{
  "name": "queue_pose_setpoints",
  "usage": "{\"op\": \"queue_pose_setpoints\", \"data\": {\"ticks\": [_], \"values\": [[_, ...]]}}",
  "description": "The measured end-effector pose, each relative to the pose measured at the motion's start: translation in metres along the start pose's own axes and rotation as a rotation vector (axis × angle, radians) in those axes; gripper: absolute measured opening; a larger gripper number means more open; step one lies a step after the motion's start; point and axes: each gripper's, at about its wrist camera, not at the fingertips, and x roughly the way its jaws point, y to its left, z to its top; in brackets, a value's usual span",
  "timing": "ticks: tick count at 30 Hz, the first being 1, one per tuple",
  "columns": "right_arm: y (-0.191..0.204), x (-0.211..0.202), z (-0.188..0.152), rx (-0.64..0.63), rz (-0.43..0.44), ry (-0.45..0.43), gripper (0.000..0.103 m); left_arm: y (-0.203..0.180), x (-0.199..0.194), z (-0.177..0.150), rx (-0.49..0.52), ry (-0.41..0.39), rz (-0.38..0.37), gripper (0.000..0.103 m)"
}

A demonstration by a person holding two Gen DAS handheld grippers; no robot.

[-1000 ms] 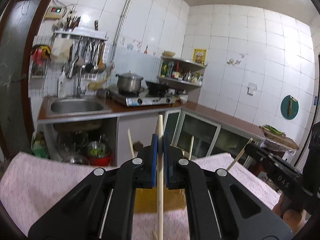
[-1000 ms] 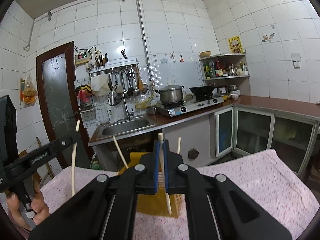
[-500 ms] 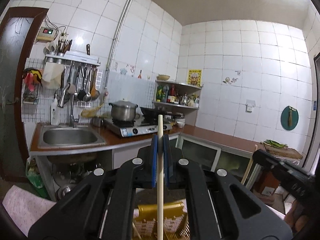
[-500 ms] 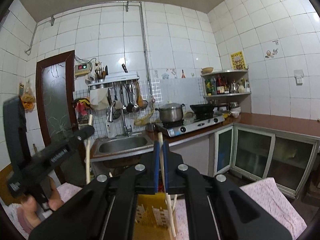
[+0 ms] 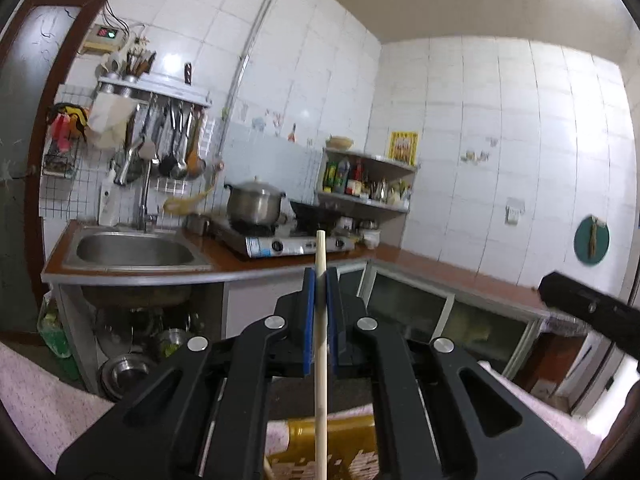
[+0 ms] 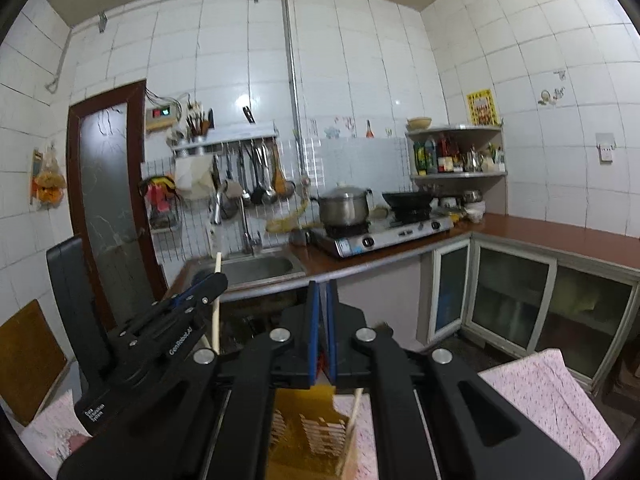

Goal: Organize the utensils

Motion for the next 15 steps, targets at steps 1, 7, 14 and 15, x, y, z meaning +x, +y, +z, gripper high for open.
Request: {"op": "queue_pose_setpoints", "data": {"ticks": [1, 7, 14, 15], "values": [[-0.004, 0.002, -0.006, 0.003, -0.006, 0.017, 0.004, 0.002, 0.001, -0.007, -0.004, 0.008, 0.003, 0.004], [-0.028, 0.011, -0.038, 0.033, -0.038, 0.102, 0.004, 0.015, 0.010, -0.038, -0.004, 0.075, 0.011, 0.004], [-0.042, 0.000, -0.065, 0.032, -0.057, 0.139, 0.004, 0.028, -0.003, -0.025, -0.090, 0.072, -0.017, 0.004], [-0.042, -0.002, -0.069, 0.030, -0.059, 0.149, 0.004, 0.028, -0.012, -0.024, -0.080, 0.060, -0.022, 0.004]]}}
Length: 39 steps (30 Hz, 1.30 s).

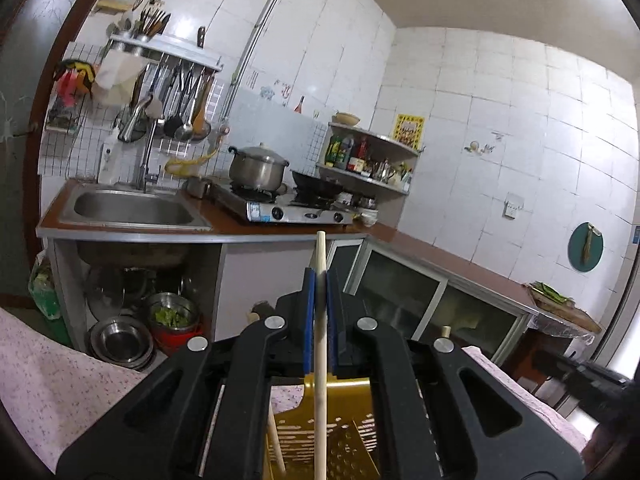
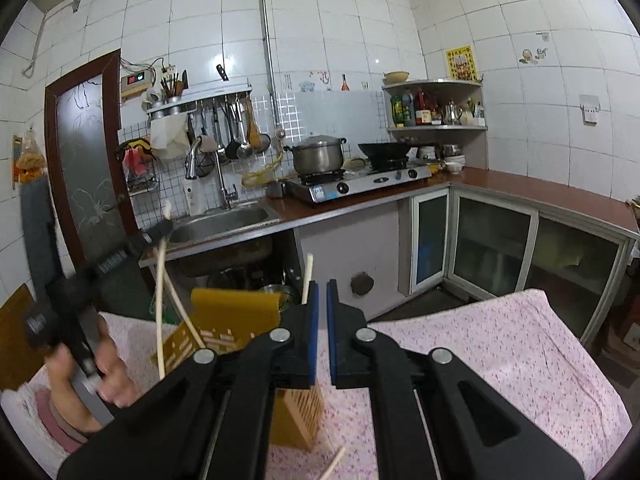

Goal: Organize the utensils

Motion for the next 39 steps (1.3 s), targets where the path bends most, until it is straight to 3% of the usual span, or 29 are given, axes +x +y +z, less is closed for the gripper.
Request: {"op": "queue_pose_setpoints", "data": {"ticks": [4, 13, 16, 25, 32, 33, 34, 35, 36, 39], "values": [[0.002, 0.004, -0.021, -0.007, -0.003, 0.057, 0.004, -0.001, -0.021, -0.003, 0.028, 0.006, 0.016, 0.004], [-0.007, 0.037, -0.106, 0.082, -0.035, 0.313, 0.004, 0.011, -0.071, -0.025, 0.044, 0.109, 0.068, 0.004], [-0.006, 0.042, -0.122, 0.093, -0.057, 0.358, 0.004, 0.013, -0.087, -0.032, 0.042, 0.137, 0.072, 0.004], [-0.003, 0.062, -0.142, 0.135, -0.104, 0.481, 0.005, 0.016, -0.118, -0.048, 0.056, 0.189, 0.074, 0.004], [-0.001, 0.075, -0.149, 0.136, -0.140, 0.527, 0.006, 0.023, -0.120, -0.053, 0.047, 0.219, 0.083, 0.004], [-0.001, 0.075, -0.149, 0.139, -0.141, 0.528, 0.014, 0.024, -0.119, -0.055, 0.044, 0.219, 0.085, 0.004], [-0.001, 0.075, -0.149, 0.141, -0.144, 0.524, 0.037, 0.025, -0.120, -0.056, 0.041, 0.218, 0.087, 0.004], [-0.001, 0.075, -0.147, 0.138, -0.151, 0.515, 0.049, 0.026, -0.120, -0.057, 0.038, 0.217, 0.089, 0.004], [0.000, 0.074, -0.146, 0.124, -0.164, 0.499, 0.054, 0.028, -0.120, -0.057, 0.033, 0.220, 0.088, 0.004], [0.003, 0.079, -0.144, 0.114, -0.166, 0.517, 0.049, 0.030, -0.117, -0.054, 0.023, 0.227, 0.090, 0.004]]}}
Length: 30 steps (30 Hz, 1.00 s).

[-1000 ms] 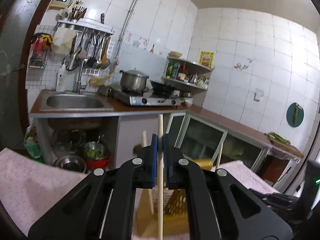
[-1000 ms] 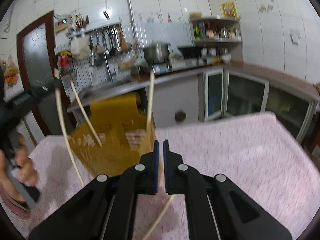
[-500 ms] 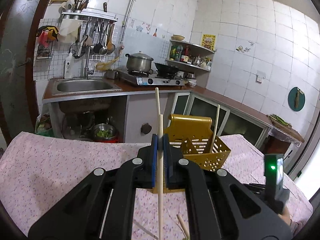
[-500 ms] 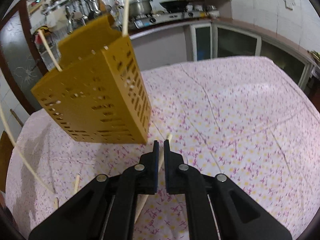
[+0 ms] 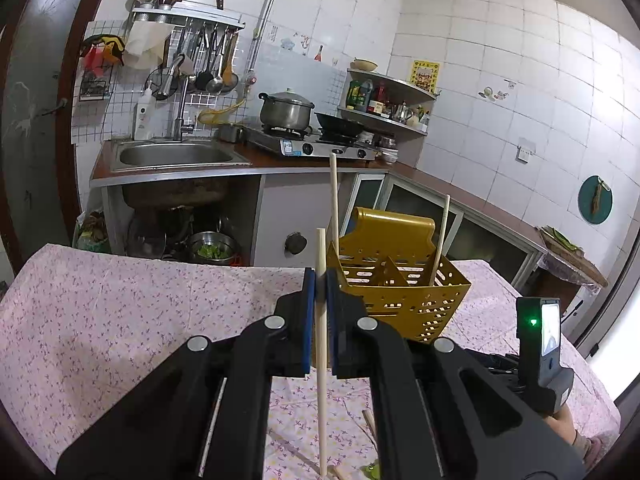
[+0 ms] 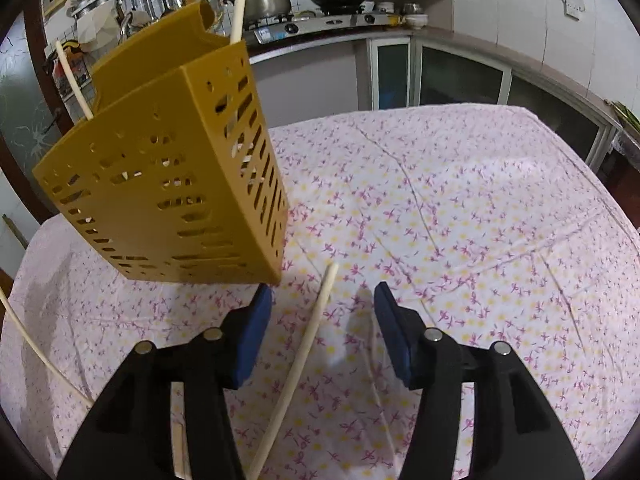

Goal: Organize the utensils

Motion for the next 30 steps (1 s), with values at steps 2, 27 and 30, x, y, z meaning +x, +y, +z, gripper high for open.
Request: {"op": "queue_pose_setpoints", "data": {"ticks": [2, 27, 30], "values": [[0.003, 0.009, 0.003, 0.002, -0.006, 0.040, 0.039, 0.000, 0.002, 0.000, -0.001, 0.003, 0.004, 0.004], [-0.006, -0.108, 0.041, 0.027, 0.287, -0.286, 0.006, -0.021, -0.003, 0.019, 0.023, -0.030, -0.029, 0.004], [-0.006, -0.117, 0.043, 0.021, 0.345, -0.321, 0.006, -0.024, -0.005, 0.023, 0.025, -0.040, -0.034, 0.004]]}}
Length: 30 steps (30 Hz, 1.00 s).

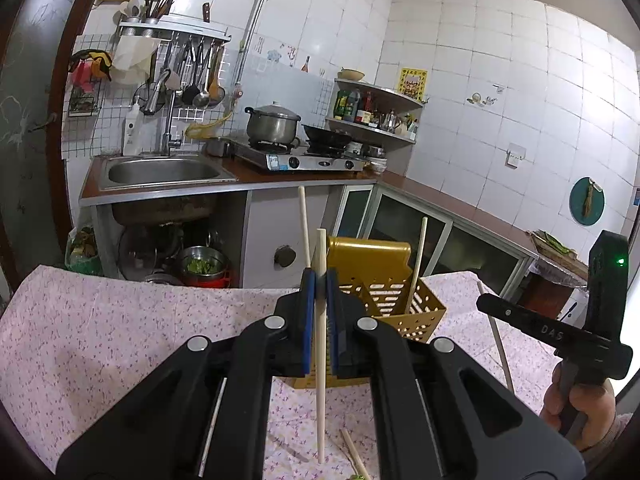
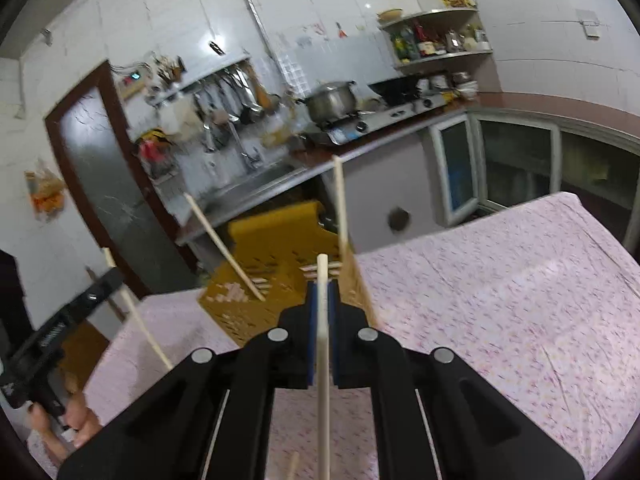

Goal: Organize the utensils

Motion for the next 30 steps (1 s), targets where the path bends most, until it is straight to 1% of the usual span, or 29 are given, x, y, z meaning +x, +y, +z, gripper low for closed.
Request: {"op": "queue_pose_setpoints", "data": {"ticks": [2, 4, 7, 9, 11, 13, 16, 20, 23, 25, 26, 30], "values": [[-0.002, 0.002, 0.003, 0.005, 0.013, -0.001, 0.006, -0.002, -0.001, 0.003, 0.000, -0.006, -0.004, 0.004], [-0.002, 0.000, 0.004, -0.011, 0.002, -0.015, 0.006, -0.004, -0.001, 0.005, 0.003, -0.012, -0.007, 0.004], [-0.004, -0.006, 0.005, 0.011, 0.045, -0.024, 0.006, -0.008, -0.002, 0.010, 0.011, -0.015, -0.012, 0.004], [-0.004, -0.007, 0.007, 0.008, 0.042, -0.034, 0.006, -0.011, -0.003, 0.015, 0.017, -0.021, -0.015, 0.004], [0.000, -0.010, 0.012, -0.019, 0.021, -0.067, 0.006, -0.015, -0.005, 0.024, 0.027, -0.036, -0.018, 0.004], [0.003, -0.011, 0.022, -0.031, 0.027, -0.085, 0.006, -0.019, -0.006, 0.033, 0.036, -0.051, -0.020, 0.004], [0.011, -0.018, 0.040, -0.047, 0.035, -0.166, 0.006, -0.027, -0.004, 0.051, 0.055, -0.077, -0.023, 0.004], [0.022, -0.020, 0.063, -0.084, 0.032, -0.224, 0.006, -0.037, -0.004, 0.072, 0.083, -0.118, -0.025, 0.004], [0.030, -0.023, 0.078, -0.106, 0.034, -0.309, 0.006, -0.043, -0.002, 0.092, 0.092, -0.162, -0.023, 0.004], [0.033, -0.025, 0.089, -0.098, 0.048, -0.368, 0.006, -0.046, -0.001, 0.102, 0.087, -0.180, -0.029, 0.004], [0.036, -0.025, 0.093, -0.098, 0.049, -0.384, 0.006, -0.047, 0.000, 0.106, 0.089, -0.191, -0.030, 0.004], [0.046, -0.020, 0.111, -0.101, 0.043, -0.478, 0.006, -0.056, 0.006, 0.121, 0.127, -0.233, -0.024, 0.004]]}}
